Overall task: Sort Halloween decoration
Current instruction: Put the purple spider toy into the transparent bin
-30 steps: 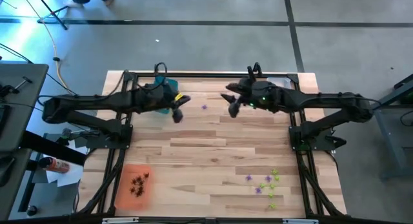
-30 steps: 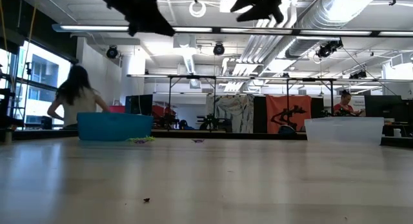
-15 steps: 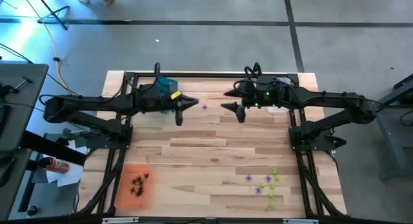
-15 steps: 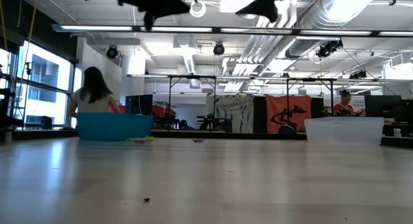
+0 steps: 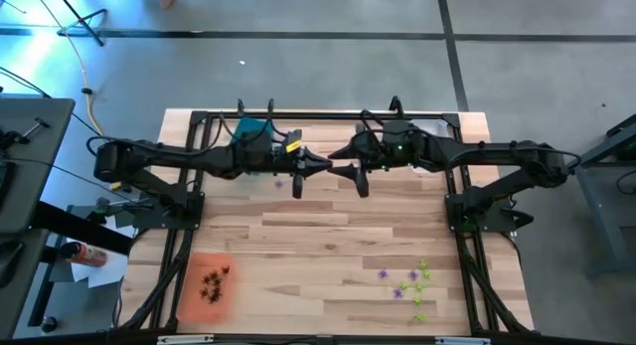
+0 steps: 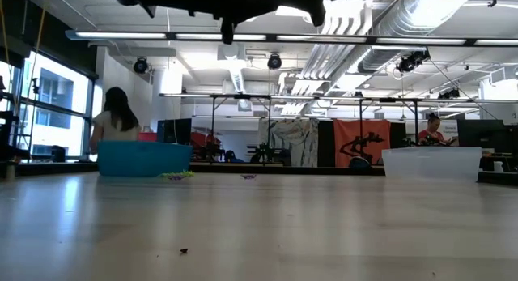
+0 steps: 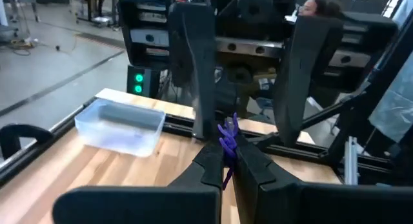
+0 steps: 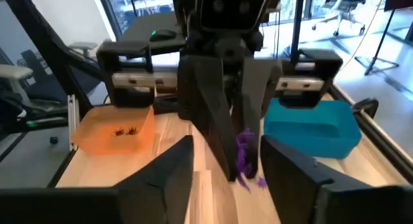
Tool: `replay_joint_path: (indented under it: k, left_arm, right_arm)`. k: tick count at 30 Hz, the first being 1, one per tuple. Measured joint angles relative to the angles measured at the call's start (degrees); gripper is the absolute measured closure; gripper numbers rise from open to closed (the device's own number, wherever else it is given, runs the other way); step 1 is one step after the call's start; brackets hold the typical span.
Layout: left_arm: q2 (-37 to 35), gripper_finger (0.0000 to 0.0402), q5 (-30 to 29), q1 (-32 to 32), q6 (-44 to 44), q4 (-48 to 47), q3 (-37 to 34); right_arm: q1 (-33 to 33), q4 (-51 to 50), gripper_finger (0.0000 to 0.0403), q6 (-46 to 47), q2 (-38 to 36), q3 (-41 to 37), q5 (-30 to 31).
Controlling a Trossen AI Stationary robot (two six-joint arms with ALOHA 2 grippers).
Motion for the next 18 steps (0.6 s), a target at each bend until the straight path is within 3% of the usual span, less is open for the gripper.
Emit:
replay_joint_path:
  k: [9,18]
  left_arm:
    - [-0.8,0.0401,0.8,0.0,1.7,-0.3,0.2]
    - [-2.1,0.0401,-1.4,0.0,3.6,-2.8,0.2]
  right_arm:
    - [0.0,0.7,0.031,0.4,0.1,0.0,1.2]
    - [0.0,0.7,0.0325,-2.0,0.1,0.0,1.5]
